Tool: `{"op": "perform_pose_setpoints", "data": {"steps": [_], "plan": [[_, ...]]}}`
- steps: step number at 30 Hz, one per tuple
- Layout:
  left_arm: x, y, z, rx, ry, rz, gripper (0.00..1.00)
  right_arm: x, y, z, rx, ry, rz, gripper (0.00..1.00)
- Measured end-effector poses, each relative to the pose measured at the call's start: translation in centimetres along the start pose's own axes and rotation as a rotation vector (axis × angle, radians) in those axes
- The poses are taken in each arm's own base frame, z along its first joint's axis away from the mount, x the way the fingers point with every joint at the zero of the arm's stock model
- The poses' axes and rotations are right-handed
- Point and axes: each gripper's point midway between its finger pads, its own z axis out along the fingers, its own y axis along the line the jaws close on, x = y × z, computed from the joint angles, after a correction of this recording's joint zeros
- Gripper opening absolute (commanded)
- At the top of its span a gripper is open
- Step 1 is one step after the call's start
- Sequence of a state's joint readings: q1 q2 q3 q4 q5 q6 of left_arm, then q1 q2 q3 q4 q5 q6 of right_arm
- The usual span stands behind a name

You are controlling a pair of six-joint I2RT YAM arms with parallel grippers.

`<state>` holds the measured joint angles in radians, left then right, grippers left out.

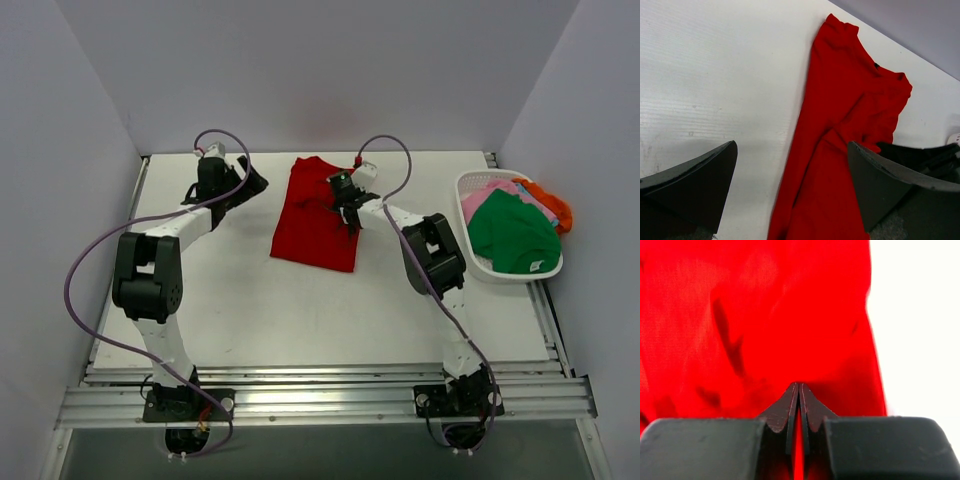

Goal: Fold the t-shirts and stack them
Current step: Fold the tshirt

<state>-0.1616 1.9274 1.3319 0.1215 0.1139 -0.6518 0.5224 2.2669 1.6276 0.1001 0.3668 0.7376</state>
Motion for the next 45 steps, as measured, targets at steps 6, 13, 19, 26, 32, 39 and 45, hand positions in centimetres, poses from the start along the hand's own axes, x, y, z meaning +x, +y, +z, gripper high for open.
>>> {"op": "perform_pose_setpoints", "data": {"steps": [6,13,19,26,32,39,45], "plan": [[0.0,0.0,0.0,0.001,-0.001,0.001,1.00,-5.9,0.3,5.2,0.001,-0.068,0.056,0.09],[0.4,0.3,0.0,-0.006,0.006,-0.005,0.93,-7.8,-2.8,5.0,0.010,-0.071,0.039,0.70],[1.5,1.1,-2.1,-0.035,0.015,-0.029,0.95,-10.3,-3.0,-3.8,-0.019,-0.127,0.007,0.79],[3.0,0.2,-7.0,-0.038,-0.011,-0.047,0.97,-12.8,-5.9,-16.0,-0.100,-0.256,0.118,0.78],[12.0,3.4,-9.3,-0.117,0.122,-0.105,0.97,-3.0,-8.9,-17.6,-0.109,-0.134,0.110,0.78],[17.1,1.9,-10.1,-0.088,0.179,-0.160,0.97,8.5,-9.1,-16.5,-0.162,0.094,0.056,0.75],[15.8,0.5,-9.6,-0.049,0.118,-0.228,0.96,9.7,-8.3,-15.2,-0.183,0.113,0.087,0.75]]}}
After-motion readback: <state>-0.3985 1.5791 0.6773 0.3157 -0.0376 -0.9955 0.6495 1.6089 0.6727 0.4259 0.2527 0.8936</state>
